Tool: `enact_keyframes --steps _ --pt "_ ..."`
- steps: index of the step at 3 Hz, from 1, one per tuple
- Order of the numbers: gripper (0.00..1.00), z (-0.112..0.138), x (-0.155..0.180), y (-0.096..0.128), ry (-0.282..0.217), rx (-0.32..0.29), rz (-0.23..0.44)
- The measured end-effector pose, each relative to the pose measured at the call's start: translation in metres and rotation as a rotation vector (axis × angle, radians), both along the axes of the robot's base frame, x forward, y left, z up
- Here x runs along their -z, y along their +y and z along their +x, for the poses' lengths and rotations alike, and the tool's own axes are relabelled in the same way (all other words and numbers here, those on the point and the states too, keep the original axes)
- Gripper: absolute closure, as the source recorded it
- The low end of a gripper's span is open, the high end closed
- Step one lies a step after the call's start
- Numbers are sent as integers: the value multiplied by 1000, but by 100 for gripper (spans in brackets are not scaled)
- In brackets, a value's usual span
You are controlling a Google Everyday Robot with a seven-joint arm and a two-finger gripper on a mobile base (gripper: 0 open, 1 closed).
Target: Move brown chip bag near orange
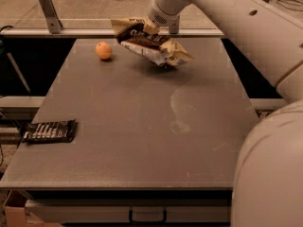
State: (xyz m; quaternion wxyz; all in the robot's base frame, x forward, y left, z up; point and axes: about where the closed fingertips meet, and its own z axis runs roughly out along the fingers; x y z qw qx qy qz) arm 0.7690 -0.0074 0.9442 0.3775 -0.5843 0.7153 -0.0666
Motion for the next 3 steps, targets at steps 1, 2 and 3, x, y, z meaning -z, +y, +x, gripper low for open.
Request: enact_keyframes --steps 1,2,3 --pt "100 11 21 2 -25 -71 -57" --pt "100 17 36 -5 -39 -112 -101" --pt "81 17 47 -10 -40 -150 -133"
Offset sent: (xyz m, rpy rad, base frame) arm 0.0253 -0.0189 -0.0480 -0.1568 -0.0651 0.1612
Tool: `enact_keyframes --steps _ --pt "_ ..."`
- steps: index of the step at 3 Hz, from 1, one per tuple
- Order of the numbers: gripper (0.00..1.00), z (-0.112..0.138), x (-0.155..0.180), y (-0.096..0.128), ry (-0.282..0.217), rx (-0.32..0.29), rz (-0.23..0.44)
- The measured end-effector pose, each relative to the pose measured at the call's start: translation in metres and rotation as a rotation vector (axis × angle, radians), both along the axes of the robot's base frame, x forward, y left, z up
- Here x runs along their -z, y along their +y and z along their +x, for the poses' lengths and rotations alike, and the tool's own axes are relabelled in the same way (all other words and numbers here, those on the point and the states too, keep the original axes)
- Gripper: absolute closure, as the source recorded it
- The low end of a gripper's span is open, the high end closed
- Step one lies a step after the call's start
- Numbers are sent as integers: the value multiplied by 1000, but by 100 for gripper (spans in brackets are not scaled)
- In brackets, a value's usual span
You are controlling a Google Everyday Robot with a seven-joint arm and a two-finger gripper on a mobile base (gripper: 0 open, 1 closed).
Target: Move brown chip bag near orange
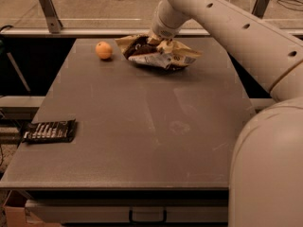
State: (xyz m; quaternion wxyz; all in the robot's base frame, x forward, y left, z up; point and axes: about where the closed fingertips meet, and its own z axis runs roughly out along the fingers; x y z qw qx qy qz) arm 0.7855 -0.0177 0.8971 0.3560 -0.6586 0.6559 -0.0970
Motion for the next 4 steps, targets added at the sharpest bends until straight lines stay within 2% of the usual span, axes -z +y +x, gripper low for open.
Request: enact_keyframes --steps 3,4 --pt "13 -16 0 25 4 -79 -9" --pt "0 -16 -14 33 -12 -91 7"
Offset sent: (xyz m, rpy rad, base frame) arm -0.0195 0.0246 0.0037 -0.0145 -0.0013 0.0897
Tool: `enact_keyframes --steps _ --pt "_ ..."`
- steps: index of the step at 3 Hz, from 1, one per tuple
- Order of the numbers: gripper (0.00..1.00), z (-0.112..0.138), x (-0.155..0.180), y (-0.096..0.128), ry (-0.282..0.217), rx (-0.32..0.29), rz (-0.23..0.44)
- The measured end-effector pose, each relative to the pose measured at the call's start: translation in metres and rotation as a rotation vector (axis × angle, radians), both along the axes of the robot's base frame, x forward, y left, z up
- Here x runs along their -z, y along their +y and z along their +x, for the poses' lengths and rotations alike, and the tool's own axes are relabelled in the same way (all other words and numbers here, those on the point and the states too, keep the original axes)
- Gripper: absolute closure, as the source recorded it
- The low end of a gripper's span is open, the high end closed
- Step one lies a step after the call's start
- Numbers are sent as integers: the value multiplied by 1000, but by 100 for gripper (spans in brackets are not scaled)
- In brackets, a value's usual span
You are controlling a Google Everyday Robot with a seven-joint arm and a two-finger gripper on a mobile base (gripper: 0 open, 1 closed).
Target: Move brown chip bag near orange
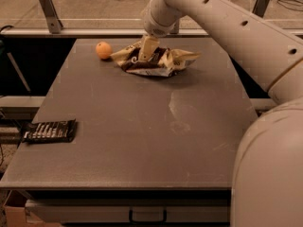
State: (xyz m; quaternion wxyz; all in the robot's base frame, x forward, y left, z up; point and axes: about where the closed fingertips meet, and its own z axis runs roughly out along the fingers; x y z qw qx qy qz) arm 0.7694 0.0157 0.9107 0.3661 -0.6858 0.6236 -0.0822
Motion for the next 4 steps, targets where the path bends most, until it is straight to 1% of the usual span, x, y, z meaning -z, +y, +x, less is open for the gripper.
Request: enact_keyframes --steps 1,2,3,4 --pt "0 -4 -35 -13 0 15 61" --pt "0 -34 -97 -50 13 13 173" --pt "0 -78 -146 -106 67 37 309" --pt "0 -89 -158 -109 80 17 346"
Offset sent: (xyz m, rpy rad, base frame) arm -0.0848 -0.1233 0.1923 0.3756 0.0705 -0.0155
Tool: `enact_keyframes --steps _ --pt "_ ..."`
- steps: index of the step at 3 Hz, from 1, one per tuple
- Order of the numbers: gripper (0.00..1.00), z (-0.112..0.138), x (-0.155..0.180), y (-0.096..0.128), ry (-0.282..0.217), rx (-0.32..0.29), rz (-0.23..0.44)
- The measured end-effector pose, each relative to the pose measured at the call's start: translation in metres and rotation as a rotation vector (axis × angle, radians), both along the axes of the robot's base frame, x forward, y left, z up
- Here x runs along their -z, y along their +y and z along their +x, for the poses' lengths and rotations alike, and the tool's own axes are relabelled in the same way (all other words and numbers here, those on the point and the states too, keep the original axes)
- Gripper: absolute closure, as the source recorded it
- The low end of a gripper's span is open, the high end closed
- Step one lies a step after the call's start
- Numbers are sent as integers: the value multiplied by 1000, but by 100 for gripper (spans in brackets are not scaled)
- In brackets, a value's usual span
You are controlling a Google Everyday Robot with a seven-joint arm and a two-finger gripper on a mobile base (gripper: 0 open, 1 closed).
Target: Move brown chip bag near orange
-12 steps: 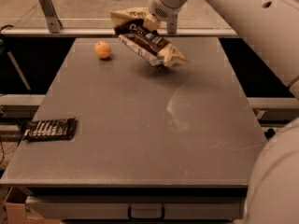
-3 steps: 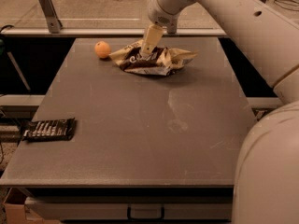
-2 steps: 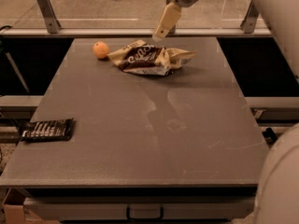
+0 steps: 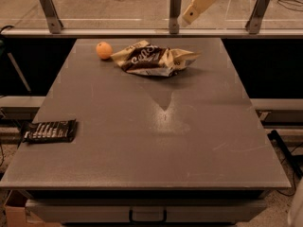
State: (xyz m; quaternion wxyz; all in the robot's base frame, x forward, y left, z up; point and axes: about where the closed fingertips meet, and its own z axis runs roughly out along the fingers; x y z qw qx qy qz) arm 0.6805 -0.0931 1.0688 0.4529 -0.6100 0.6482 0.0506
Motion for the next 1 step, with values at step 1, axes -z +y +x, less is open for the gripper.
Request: enact_keyframes --steps 1 --pt "0 1 1 1 0 1 -3"
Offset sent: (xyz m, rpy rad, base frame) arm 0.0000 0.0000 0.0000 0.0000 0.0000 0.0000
